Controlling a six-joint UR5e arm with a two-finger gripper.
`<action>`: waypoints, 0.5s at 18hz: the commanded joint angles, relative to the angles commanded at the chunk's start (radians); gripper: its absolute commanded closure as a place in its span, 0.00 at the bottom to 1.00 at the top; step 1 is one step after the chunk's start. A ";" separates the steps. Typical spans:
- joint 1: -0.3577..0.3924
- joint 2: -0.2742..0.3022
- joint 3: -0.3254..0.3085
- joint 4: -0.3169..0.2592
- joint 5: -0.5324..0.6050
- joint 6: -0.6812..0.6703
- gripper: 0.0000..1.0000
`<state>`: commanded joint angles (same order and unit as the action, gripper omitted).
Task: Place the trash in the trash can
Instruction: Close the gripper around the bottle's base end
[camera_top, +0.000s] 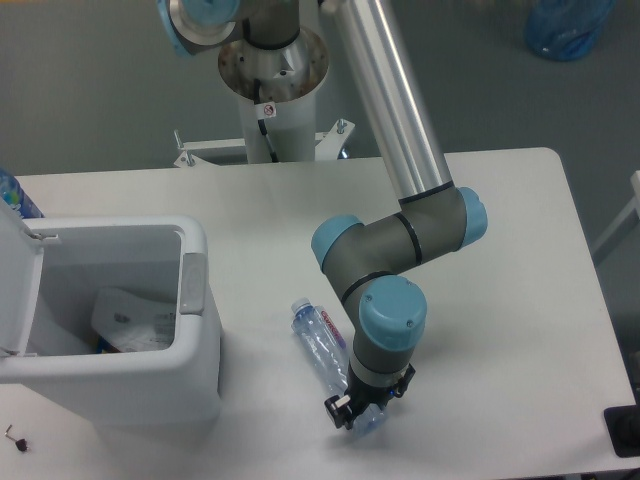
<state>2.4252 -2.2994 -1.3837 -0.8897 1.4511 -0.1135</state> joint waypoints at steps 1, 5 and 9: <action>-0.002 0.000 0.000 0.000 0.000 0.000 0.36; -0.002 0.002 -0.003 0.000 0.002 0.002 0.36; -0.003 0.006 -0.009 0.000 0.025 0.006 0.36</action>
<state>2.4222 -2.2933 -1.3929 -0.8897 1.4757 -0.1074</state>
